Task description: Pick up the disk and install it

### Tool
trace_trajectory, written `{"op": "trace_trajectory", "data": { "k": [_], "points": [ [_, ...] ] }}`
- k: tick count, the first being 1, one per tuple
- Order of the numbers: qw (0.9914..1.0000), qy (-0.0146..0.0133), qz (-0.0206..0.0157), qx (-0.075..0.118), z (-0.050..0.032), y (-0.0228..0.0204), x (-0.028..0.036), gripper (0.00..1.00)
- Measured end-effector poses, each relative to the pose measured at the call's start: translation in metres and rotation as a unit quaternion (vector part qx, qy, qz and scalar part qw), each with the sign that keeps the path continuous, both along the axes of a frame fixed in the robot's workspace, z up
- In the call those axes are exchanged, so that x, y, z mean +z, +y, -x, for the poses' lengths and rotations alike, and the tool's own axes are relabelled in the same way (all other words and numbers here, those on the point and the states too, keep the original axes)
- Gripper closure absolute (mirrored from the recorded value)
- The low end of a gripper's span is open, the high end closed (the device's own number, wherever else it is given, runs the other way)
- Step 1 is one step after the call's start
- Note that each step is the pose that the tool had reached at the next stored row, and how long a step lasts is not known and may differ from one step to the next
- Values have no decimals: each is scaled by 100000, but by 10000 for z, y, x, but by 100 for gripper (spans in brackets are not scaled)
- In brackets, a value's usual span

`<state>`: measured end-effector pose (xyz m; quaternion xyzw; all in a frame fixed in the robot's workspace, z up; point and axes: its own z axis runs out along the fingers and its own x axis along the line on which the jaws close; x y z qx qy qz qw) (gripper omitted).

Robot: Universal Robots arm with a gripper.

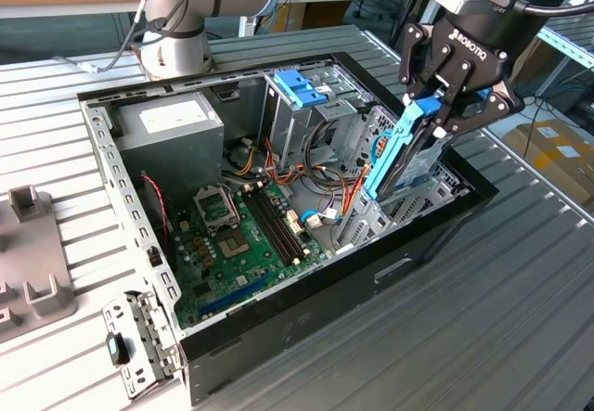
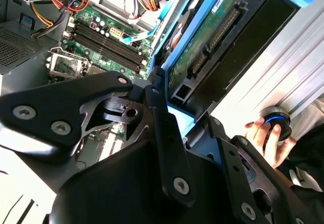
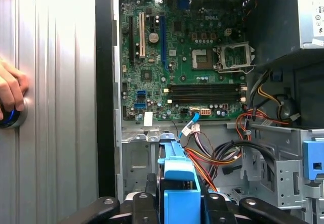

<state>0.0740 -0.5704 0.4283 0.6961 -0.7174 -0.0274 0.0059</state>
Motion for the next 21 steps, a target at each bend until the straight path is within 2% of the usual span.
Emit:
{"op": "trace_trajectory", "data": {
  "k": [14,16,21],
  "points": [
    [100000,2,12,1,0,0,-46,63],
    [100000,-23,-84,16,-2,1,-60,63],
    [100000,1,0,-1,0,0,-59,63]
  ]
}}
